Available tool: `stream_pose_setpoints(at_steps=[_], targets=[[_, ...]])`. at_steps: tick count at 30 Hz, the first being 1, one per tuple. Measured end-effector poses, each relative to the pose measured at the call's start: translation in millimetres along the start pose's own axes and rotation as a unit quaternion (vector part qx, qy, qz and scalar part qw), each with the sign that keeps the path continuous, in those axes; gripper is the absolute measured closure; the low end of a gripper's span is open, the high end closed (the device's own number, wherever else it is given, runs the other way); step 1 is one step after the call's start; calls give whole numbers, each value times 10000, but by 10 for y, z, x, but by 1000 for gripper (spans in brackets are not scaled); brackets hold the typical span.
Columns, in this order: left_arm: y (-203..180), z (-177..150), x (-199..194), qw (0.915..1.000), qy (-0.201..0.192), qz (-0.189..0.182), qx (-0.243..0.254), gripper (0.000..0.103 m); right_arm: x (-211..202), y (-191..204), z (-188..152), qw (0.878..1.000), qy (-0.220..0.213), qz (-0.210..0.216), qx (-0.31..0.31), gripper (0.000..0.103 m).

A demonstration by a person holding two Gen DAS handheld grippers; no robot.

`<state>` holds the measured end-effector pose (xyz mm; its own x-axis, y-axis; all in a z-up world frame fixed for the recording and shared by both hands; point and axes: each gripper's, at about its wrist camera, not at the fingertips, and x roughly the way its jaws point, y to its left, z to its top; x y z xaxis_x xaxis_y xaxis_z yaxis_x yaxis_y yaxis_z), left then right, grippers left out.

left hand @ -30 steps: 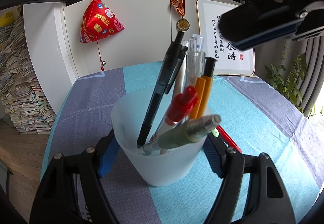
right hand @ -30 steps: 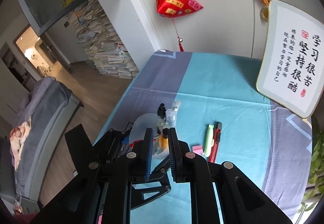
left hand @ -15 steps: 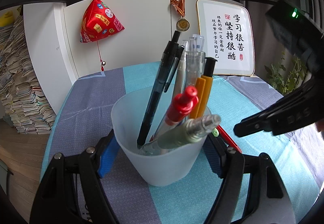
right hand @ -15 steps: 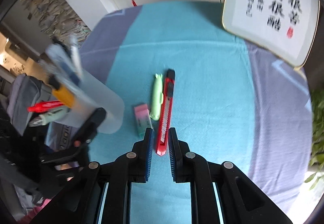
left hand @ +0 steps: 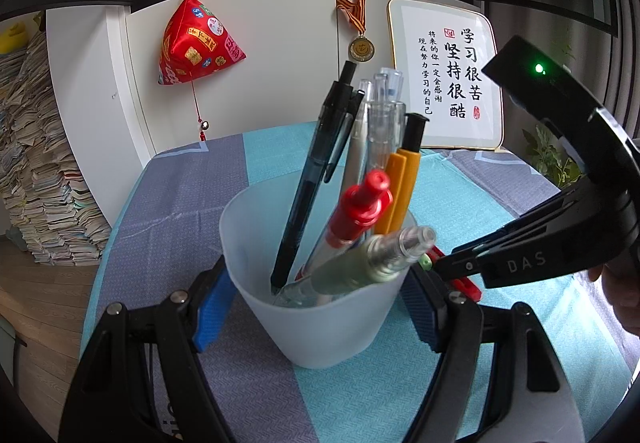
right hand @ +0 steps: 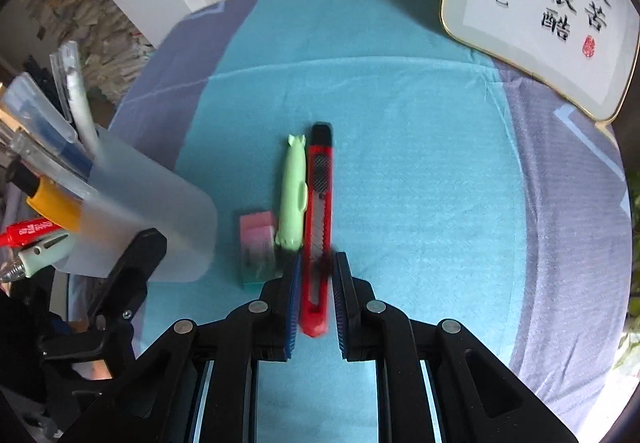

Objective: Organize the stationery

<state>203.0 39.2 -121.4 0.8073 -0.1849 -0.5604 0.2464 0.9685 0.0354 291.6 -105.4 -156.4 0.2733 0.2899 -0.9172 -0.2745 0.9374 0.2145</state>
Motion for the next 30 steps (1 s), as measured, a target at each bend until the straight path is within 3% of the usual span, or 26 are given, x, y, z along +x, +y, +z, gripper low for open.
stream_pose_setpoints(at_steps=[11, 18, 19, 21, 24, 30], targets=[[-5, -1, -10, 10000, 1, -2, -2, 29, -188, -258, -311, 9964, 252, -697, -409, 89], [-5, 0, -10, 10000, -1, 3, 6, 29, -333, -533, -600, 9951, 527, -735, -404, 87], [-1, 3, -11, 10000, -1, 4, 8, 29, -343, -546, -590, 9950, 505, -763, -405, 83], [0, 3, -13, 10000, -1, 1, 7, 29, -378, -563, -524, 9952, 355, -855, -326, 64], [0, 3, -13, 10000, -1, 3, 10, 29, -410, -560, -345, 9971, 60, -721, -230, 63], [1, 3, -16, 10000, 0, 2, 9, 29, -186, -429, -81, 9954, 144, -913, -256, 63]])
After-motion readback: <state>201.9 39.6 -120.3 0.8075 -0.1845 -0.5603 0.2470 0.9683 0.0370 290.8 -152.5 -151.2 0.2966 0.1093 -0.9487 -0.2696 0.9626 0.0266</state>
